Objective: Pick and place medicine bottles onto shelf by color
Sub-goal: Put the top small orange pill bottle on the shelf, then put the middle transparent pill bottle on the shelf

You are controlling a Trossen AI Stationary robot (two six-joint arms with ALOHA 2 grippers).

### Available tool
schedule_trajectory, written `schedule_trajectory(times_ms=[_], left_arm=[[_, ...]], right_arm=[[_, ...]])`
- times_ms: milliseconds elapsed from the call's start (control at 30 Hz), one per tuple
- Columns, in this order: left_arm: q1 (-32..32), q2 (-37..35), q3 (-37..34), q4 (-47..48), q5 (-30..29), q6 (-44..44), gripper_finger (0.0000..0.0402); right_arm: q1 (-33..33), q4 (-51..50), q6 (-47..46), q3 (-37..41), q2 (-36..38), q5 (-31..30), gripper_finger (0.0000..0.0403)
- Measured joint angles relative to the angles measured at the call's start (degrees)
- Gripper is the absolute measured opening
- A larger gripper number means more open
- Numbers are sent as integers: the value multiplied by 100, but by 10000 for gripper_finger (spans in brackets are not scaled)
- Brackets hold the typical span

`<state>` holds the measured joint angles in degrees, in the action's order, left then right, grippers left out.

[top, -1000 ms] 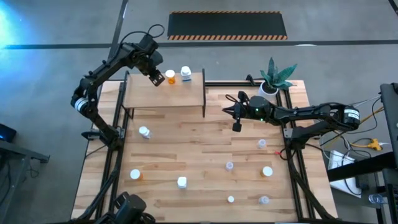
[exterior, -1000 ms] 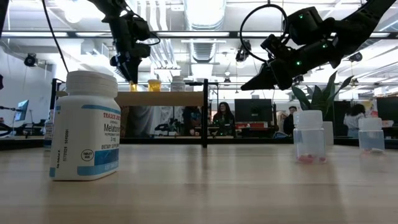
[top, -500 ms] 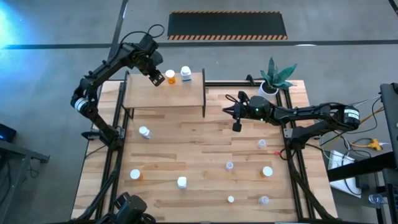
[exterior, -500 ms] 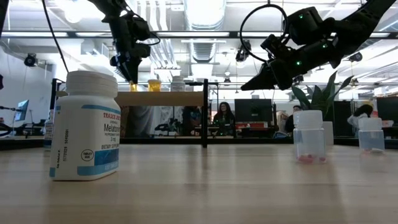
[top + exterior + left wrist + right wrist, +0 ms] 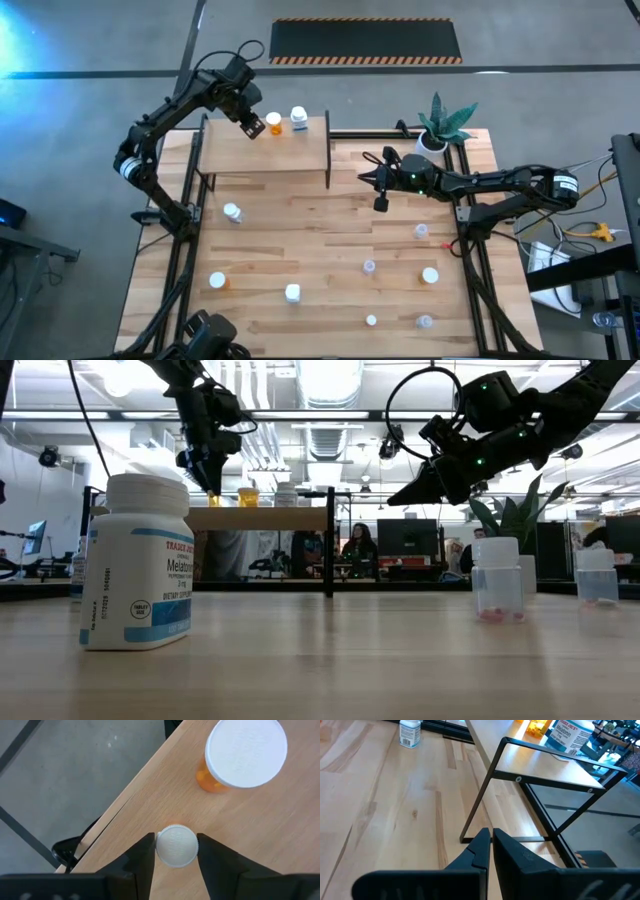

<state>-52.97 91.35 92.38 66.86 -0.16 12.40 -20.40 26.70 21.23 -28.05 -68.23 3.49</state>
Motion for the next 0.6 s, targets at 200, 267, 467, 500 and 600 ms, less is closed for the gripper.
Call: schedule_trajectory(times_ms=[200,267,467,500,600], left_arm=[[15,0,0,4,0,-4,165],[15,0,0,4,0,-5,180],[17,-64,0,4,-4,-2,210],[17,-80,16,14,-4,-2,213],[22,-137,92,8,-7,-2,217]], right_arm=[[0,-27,29,0,0,0,13],[0,-28,35,0,0,0,13],[0,-28,37,0,0,0,13],[0,-31,39,0,0,0,13],[0,-31,39,0,0,-1,13]])
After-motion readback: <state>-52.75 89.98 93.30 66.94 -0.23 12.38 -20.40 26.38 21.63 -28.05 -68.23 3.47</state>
